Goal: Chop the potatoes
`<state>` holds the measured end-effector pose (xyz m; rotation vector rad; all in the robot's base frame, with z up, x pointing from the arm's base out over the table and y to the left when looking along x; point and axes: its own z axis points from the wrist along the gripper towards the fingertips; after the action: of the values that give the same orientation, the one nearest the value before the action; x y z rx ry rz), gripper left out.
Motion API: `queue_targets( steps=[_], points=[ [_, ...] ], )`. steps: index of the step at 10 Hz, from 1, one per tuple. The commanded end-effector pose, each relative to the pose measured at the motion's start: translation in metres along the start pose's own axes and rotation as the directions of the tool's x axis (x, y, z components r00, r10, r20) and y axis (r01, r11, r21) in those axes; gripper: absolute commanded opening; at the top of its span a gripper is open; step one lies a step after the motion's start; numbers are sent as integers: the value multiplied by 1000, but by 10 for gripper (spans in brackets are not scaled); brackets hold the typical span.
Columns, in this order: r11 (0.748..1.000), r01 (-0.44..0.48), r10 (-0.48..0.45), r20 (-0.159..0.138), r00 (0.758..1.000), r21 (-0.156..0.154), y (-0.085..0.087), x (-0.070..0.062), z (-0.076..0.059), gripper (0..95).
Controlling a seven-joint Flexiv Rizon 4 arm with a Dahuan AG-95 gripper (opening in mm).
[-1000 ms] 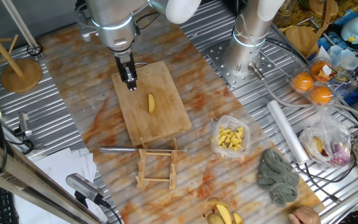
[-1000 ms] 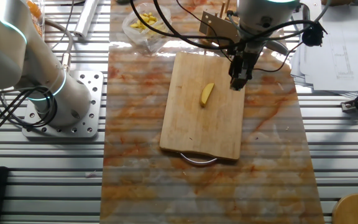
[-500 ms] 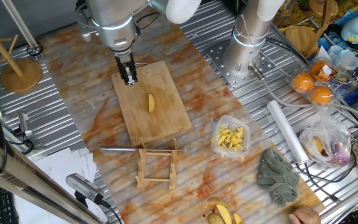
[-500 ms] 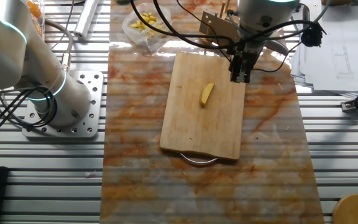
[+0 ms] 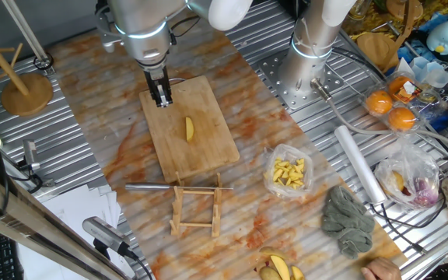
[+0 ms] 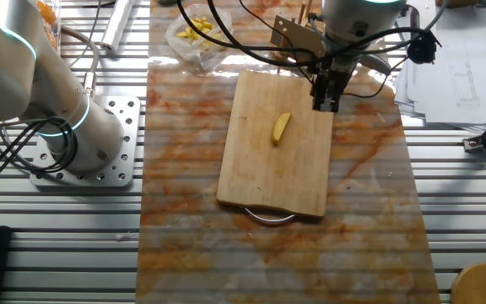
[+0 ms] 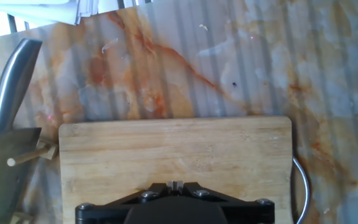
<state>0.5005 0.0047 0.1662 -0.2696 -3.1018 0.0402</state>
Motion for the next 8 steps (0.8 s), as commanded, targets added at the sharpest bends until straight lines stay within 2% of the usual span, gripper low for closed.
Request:
queue_targets(
  steps=[1,8],
  points=[
    [1000,-2,2,0,1000,1,1,0,1,0],
    [1000,-6,6,0,1000,4,5,0,2,0]
  ],
)
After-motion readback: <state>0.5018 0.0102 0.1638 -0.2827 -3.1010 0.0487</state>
